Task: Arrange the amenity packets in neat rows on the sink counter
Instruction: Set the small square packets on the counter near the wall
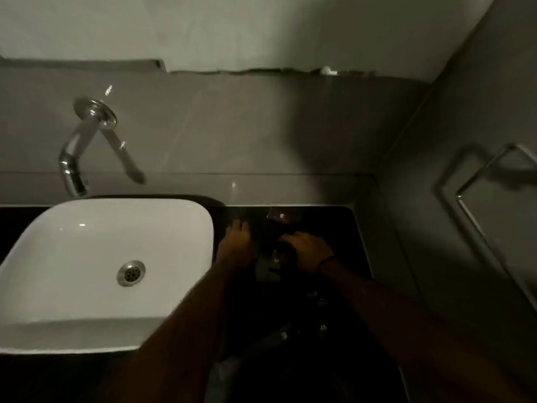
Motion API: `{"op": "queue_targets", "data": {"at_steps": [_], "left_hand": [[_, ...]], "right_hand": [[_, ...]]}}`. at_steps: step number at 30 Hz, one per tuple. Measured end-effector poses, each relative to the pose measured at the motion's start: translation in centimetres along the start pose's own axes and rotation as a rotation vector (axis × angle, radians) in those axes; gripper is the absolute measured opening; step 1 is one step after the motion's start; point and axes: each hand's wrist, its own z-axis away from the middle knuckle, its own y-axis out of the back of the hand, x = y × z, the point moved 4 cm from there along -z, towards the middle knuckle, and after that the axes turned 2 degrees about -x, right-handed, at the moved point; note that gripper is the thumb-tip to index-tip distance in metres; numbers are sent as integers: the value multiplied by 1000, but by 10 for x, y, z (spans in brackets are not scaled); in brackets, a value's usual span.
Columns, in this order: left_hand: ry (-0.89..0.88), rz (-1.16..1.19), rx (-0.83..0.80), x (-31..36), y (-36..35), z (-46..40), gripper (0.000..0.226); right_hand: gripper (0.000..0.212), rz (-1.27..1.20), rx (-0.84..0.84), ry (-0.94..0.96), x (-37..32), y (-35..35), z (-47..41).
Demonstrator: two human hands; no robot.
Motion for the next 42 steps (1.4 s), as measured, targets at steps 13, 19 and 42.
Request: {"op": "queue_targets", "data": {"at_steps": [13, 19, 42], "left_hand": [[162, -70, -89, -33, -47, -27, 65], [65, -141, -143, -31, -49, -27, 93], [-6, -17, -72, -40, -51, -23, 49]], "right_hand": [[58, 0, -100, -25, 26, -40, -51], [64, -44, -52, -98, 37, -45, -49], [58, -12, 29, -97, 4, -52, -67]]}}
